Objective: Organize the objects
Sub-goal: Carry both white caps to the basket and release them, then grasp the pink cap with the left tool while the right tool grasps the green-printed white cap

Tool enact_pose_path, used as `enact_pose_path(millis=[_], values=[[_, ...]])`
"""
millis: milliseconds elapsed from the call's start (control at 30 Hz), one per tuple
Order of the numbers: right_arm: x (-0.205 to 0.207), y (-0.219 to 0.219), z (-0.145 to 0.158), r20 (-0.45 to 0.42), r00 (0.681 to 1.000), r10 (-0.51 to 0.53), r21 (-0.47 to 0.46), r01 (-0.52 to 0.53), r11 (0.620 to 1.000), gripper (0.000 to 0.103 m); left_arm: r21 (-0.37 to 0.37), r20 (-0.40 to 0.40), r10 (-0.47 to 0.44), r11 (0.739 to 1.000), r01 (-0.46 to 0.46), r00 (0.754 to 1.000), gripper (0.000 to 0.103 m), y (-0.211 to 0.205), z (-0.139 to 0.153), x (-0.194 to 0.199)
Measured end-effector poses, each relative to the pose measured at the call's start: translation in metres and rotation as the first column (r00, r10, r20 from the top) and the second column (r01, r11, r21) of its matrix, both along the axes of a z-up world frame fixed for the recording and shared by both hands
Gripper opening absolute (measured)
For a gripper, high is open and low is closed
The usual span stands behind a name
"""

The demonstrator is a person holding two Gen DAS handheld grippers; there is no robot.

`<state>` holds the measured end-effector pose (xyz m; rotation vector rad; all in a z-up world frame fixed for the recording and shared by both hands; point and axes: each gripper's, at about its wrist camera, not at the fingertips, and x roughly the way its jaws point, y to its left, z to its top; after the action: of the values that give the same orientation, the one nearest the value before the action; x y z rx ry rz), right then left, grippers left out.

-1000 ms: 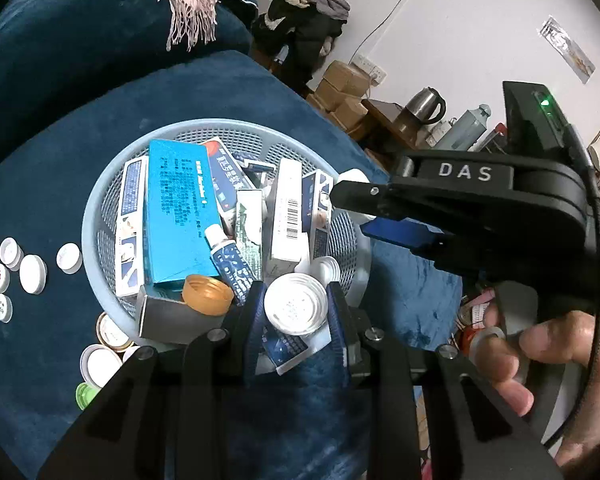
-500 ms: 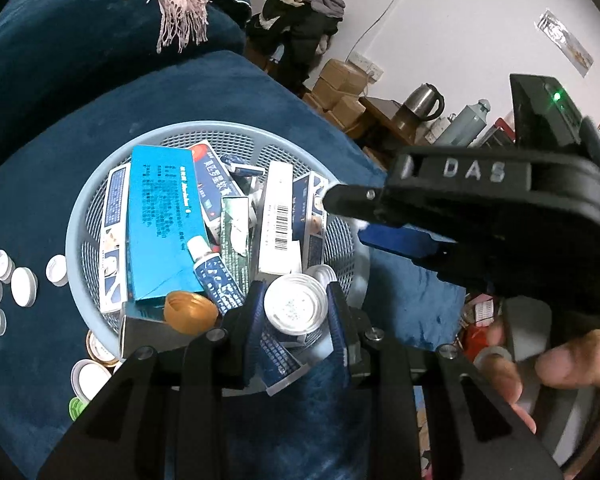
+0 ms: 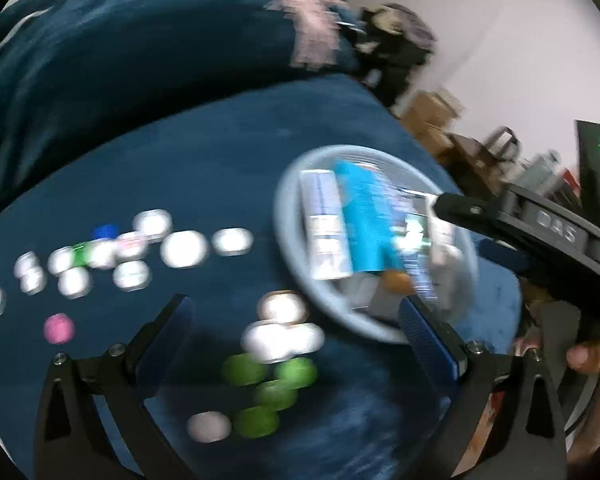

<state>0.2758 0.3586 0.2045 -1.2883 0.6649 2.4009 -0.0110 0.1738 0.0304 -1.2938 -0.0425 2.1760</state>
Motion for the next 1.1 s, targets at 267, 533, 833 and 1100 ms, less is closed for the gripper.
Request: enact_pose_path(millis=[267,533,833,1100], values=[[-0.051,-0.102,-0.005,0.017,0.961,0.276,0.085,-0.276,0.957,0.096,-0.04,0.015,0.23,0.973,-0.229,0.973,0.102,-0.129,-0.014,-0.033],[-0.082,-0.195,-0.053,0.185,0.811,0.555,0.102,-0.577,0.81,0.095,-0.111,0.134,0.397,0.917,-0.384,0.908,0.102,-0.212,-0.082,-0.054],[-0.118,-0.218,-0.118,0.312,0.756,0.575,0.039,-0.615,0.788,0.08,-0.154,0.126,0.424,0.901,-0.405,0.897,0.102,-0.237,-0.11,-0.064],[-0.138,-0.228,-0.151,0.331,0.75,0.572,0.057,-0.621,0.781,0.059,-0.172,0.109,0.419,0.901,-0.398,0.902,0.102,-0.232,-0.121,-0.066]])
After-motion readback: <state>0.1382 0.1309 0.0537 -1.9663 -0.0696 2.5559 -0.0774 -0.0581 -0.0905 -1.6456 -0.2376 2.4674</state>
